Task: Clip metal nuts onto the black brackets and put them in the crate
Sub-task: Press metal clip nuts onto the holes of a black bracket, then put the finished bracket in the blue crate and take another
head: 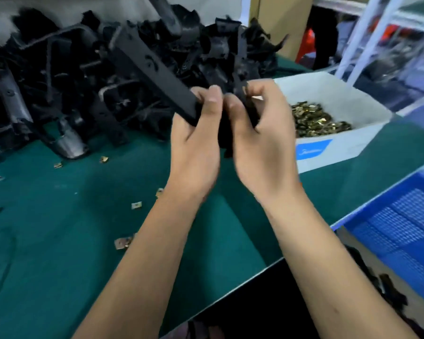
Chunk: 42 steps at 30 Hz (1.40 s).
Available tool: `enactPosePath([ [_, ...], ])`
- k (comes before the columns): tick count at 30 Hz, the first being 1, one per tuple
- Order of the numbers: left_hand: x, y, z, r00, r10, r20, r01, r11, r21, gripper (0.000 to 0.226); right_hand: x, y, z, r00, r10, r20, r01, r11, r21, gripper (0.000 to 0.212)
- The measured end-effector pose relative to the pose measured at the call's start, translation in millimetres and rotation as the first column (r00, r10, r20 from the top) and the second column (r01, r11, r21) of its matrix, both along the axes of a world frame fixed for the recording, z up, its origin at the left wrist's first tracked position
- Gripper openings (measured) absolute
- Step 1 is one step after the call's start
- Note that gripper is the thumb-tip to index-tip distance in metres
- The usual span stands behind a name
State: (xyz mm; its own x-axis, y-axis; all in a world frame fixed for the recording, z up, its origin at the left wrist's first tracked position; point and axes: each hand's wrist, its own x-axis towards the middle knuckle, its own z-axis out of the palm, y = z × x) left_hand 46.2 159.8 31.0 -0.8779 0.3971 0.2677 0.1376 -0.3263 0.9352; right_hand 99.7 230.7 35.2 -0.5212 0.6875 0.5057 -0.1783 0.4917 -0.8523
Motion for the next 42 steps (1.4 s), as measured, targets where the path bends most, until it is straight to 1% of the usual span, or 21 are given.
enactPosePath([
  [3,48.7,57.0,13.8,0.958,-0.224,-0.180,0.215,0.974,-0.067,0.023,66.5,48.9,0.6,0.985,-0.147,-0.096,0.141,0.988,-0.060,0.008],
  [5,85.3,93.6,13.7,0.911,-0.344,-0.226,0.326,0.938,-0.115,0.008,115.2,79.2,-6.6,0.956,-0.268,-0.119,0.253,0.960,-0.122,0.010],
  [9,154.7,157.3,-3.9,0.895,-0.380,-0.231,0.322,0.912,-0.255,0.026,202.0,132.3,-47.6,0.856,-0.512,-0.071,0.475,0.833,-0.283,0.011],
  [11,188.0,185.5,-23.7,0.856,-0.475,-0.205,0.375,0.842,-0.388,0.036,240.8,155.3,-86.4,0.794,-0.607,0.036,0.566,0.715,-0.410,0.012],
  [12,205.2,199.7,-39.1,0.826,-0.540,-0.159,0.419,0.779,-0.466,0.044,260.2,164.8,-109.6,0.776,-0.621,0.111,0.590,0.653,-0.474,0.011],
  [15,239.4,223.7,-100.9,0.736,-0.663,0.138,0.581,0.513,-0.631,0.060,308.4,175.8,-186.4,0.756,-0.545,0.363,0.631,0.458,-0.626,0.011],
  [17,250.4,226.2,-146.8,0.673,-0.658,0.338,0.669,0.346,-0.657,0.055,337.6,173.4,-235.3,0.711,-0.478,0.515,0.694,0.361,-0.624,0.012],
  [19,250.8,221.1,-187.4,0.637,-0.635,0.437,0.691,0.218,-0.689,0.051,358.4,168.2,-274.6,0.662,-0.425,0.617,0.746,0.300,-0.594,0.008],
  [20,251.2,218.2,-201.9,0.624,-0.626,0.468,0.687,0.153,-0.711,0.053,367.9,165.9,-288.9,0.645,-0.395,0.654,0.762,0.275,-0.586,0.017],
  [22,247.6,210.8,-221.7,0.624,-0.608,0.491,0.644,0.045,-0.764,0.068,378.3,161.4,-308.9,0.584,-0.279,0.762,0.805,0.317,-0.501,0.045],
  [23,245.3,207.4,-228.2,0.631,-0.614,0.475,0.600,-0.003,-0.800,0.077,380.7,158.7,-314.4,0.536,-0.212,0.817,0.820,0.363,-0.443,0.052],
  [24,243.3,205.7,-233.5,0.634,-0.628,0.451,0.552,-0.040,-0.833,0.080,381.9,157.1,-318.8,0.486,-0.162,0.859,0.829,0.398,-0.393,0.052],
  [26,242.0,203.7,-239.4,0.621,-0.665,0.415,0.504,-0.067,-0.861,0.072,382.5,156.4,-323.6,0.403,-0.138,0.905,0.854,0.412,-0.318,0.046],
  [28,241.6,205.5,-237.5,0.593,-0.714,0.373,0.479,-0.060,-0.876,0.058,375.7,161.1,-316.3,0.356,-0.167,0.919,0.872,0.414,-0.262,0.038],
  [30,241.6,210.5,-224.3,0.550,-0.788,0.276,0.428,-0.018,-0.904,0.043,361.4,170.9,-294.9,0.361,-0.202,0.910,0.851,0.471,-0.233,0.024],
  [32,239.9,216.7,-196.0,0.518,-0.848,0.110,0.373,0.108,-0.922,0.032,343.1,181.7,-263.9,0.399,-0.278,0.874,0.818,0.539,-0.202,0.018],
  [34,235.9,223.2,-154.7,0.526,-0.848,-0.066,0.367,0.296,-0.882,0.028,321.5,188.1,-220.4,0.430,-0.388,0.815,0.789,0.601,-0.130,0.020],
  [36,226.8,223.5,-103.5,0.562,-0.800,-0.211,0.410,0.491,-0.768,0.026,297.4,188.0,-167.3,0.460,-0.514,0.724,0.761,0.649,-0.022,0.019],
  [38,210.9,213.6,-51.2,0.596,-0.730,-0.335,0.472,0.656,-0.588,0.025,271.7,182.0,-113.0,0.507,-0.627,0.592,0.738,0.670,0.078,0.018],
  [40,185.8,192.2,-5.1,0.639,-0.641,-0.425,0.517,0.767,-0.380,0.021,240.4,168.6,-62.8,0.579,-0.689,0.436,0.690,0.699,0.189,0.019],
  [42,151.4,163.0,25.3,0.711,-0.498,-0.496,0.457,0.864,-0.212,0.017,197.4,143.1,-22.0,0.715,-0.639,0.282,0.583,0.769,0.264,0.021],
])
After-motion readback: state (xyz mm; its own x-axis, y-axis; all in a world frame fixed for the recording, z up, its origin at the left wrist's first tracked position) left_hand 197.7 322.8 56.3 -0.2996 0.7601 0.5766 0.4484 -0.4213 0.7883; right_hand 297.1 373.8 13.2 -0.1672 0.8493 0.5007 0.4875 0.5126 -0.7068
